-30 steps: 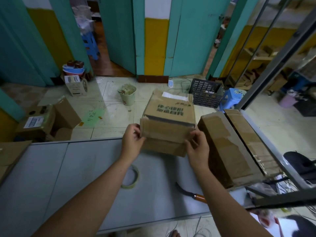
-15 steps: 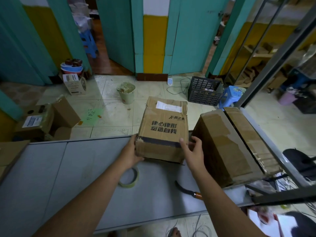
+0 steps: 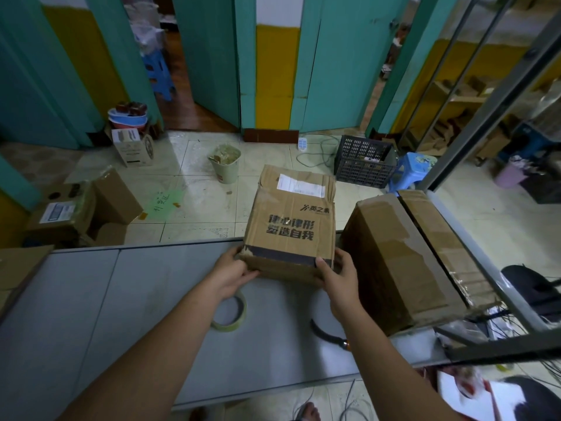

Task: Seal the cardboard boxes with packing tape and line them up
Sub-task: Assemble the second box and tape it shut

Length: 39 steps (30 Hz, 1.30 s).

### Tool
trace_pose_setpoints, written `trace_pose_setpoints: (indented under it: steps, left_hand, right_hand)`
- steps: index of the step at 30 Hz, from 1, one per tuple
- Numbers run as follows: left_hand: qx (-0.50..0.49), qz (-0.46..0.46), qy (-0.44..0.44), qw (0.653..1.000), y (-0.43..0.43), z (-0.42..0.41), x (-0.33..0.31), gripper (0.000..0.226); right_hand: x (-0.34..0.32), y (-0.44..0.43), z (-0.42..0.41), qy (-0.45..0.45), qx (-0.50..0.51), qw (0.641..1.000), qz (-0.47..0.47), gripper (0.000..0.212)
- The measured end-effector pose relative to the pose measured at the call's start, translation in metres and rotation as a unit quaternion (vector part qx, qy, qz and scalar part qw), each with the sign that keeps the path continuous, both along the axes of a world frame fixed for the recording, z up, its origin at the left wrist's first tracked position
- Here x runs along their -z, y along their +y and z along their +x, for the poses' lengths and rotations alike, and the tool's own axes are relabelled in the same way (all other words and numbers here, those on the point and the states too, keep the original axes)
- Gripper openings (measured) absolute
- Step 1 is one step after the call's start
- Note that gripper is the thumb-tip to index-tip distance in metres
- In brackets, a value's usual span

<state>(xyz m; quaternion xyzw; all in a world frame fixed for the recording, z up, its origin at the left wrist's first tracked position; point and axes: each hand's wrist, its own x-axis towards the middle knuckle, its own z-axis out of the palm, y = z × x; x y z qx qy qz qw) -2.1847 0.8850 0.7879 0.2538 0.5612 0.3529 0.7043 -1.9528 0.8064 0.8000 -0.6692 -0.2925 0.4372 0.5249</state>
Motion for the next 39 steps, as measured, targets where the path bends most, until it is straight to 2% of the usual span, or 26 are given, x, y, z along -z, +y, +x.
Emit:
trace_pose_setpoints:
  steps: [2,4,6,8,12,15,17,20,23,26,28,30,33,36,39]
  left_hand:
    - [-0.046,-0.031,-0.071,0.996,0.0,-0.008,0.001,0.054]
    - [-0.112,-0.078,-0.162,0.977,0.003,-0.017,0.006,0.037]
    - [-0.121,-0.091,-0.176,0.973,0.003,-0.02,0.009,0.028]
    - [-0.081,-0.071,-0.131,0.985,0.001,-0.015,0.013,0.025]
    - [0.032,-0.025,-0.021,0.999,-0.008,0.001,0.019,0.037]
    - [0.054,0.03,0.106,0.992,-0.008,0.01,0.022,0.028]
    - [0.046,0.096,0.178,0.978,-0.003,0.009,0.019,0.024]
    - [0.012,0.11,0.114,0.987,0.006,0.005,0.005,0.033]
    - [0.018,0.101,0.064,0.993,0.006,0.0,-0.012,0.043]
    - [0.074,0.116,0.059,0.989,0.006,-0.001,-0.018,0.062]
    - [0.102,0.129,0.069,0.984,0.007,0.0,-0.018,0.073]
    - [0.098,0.151,0.087,0.98,0.008,0.002,-0.019,0.083]
    - [0.093,0.188,0.158,0.965,0.009,0.004,-0.019,0.093]
    - [0.129,0.236,0.208,0.94,0.014,0.008,-0.017,0.106]
    - [0.149,0.269,0.246,0.919,0.023,0.014,-0.017,0.115]
  right_hand:
    - [0.003,-0.009,0.0,-0.021,-0.014,0.999,0.033,0.058]
    - [0.008,-0.018,0.003,-0.068,-0.038,0.996,0.05,0.058]
    - [0.014,-0.024,0.006,-0.104,-0.059,0.992,0.05,0.058]
    - [0.022,-0.029,0.006,-0.136,-0.073,0.987,0.043,0.059]
    - [0.045,-0.033,0.01,-0.159,-0.064,0.985,0.019,0.062]
    - [0.056,-0.038,0.017,-0.164,-0.046,0.985,-0.016,0.057]
    - [0.06,-0.039,0.022,-0.176,-0.039,0.983,-0.043,0.046]
    - [0.058,-0.037,0.029,-0.169,-0.045,0.981,-0.083,0.036]
    - [0.044,-0.037,0.033,-0.051,-0.016,0.996,-0.065,0.034]
    - [0.028,-0.026,0.042,0.056,0.025,0.997,-0.038,0.029]
    - [0.016,-0.013,0.053,0.071,0.01,0.997,-0.03,0.04]
    - [0.005,0.0,0.063,0.059,-0.036,0.997,-0.027,0.061]
    - [-0.005,0.011,0.068,0.09,-0.085,0.992,-0.021,0.084]
    - [-0.006,0.012,0.067,0.089,-0.091,0.992,-0.02,0.08]
    - [-0.004,0.007,0.063,0.051,-0.062,0.997,0.0,0.062]
